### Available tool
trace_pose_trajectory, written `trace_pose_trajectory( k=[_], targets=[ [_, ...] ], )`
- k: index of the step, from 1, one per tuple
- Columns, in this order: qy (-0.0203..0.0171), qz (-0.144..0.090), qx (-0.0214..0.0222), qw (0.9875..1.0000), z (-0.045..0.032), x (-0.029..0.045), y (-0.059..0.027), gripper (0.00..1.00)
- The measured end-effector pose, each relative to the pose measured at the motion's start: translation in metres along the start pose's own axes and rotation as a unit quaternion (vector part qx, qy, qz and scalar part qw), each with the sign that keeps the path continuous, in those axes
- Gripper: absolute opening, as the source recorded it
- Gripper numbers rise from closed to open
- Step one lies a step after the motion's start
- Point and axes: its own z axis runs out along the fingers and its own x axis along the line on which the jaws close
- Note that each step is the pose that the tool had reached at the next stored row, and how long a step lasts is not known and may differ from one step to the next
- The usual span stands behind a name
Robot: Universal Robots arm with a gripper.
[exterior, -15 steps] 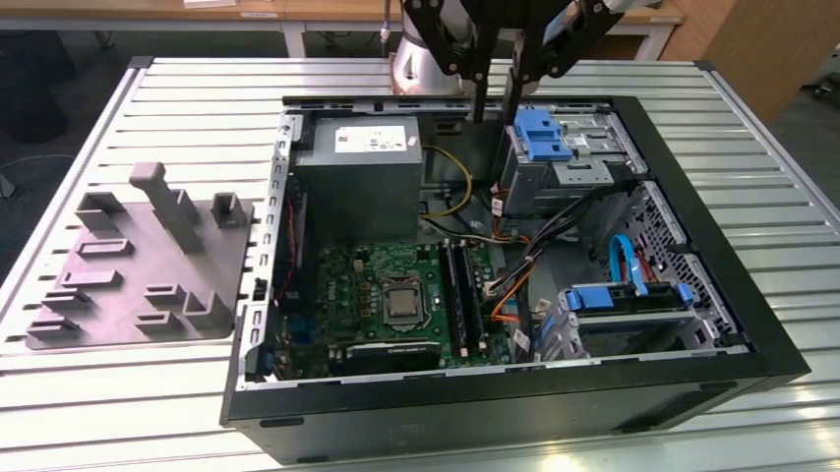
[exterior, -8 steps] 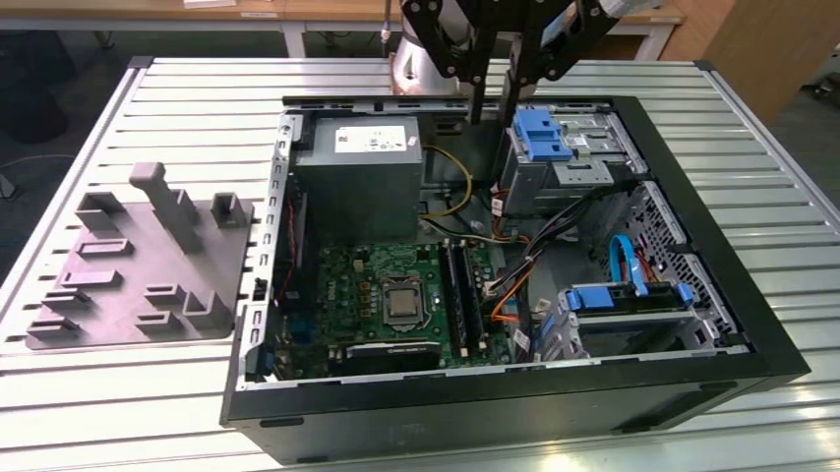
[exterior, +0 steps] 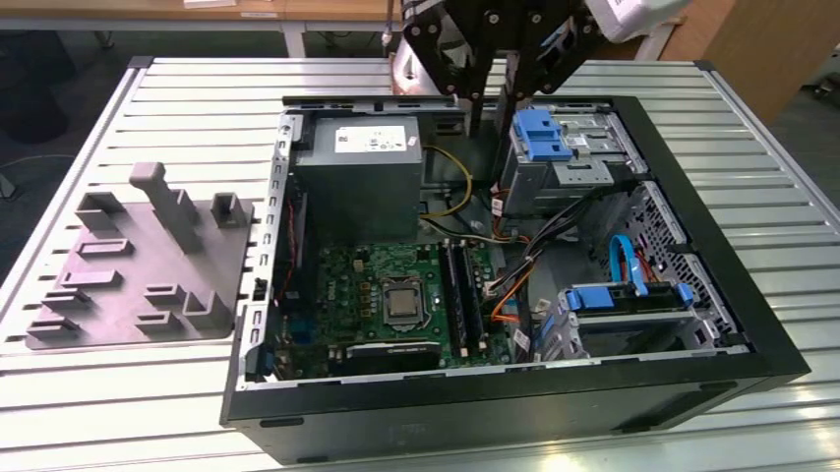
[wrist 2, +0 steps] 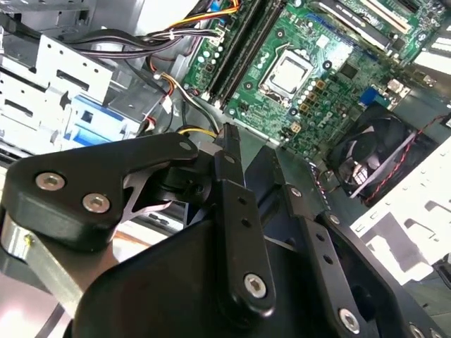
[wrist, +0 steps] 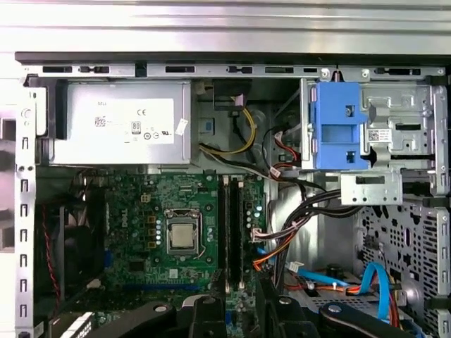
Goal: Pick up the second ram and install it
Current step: 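Insert the second ram into the second slot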
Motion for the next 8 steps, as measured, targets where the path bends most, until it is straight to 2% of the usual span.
trace_pose_trajectory(
  k=[4, 8],
  targets=[
    [0.0, 0.0, -0.0031, 1.0, 0.0067, 0.0001, -0.0017, 0.31],
    [0.0003, 0.0, -0.0035, 1.0, 0.0139, 0.0004, -0.0031, 0.31]
  ],
)
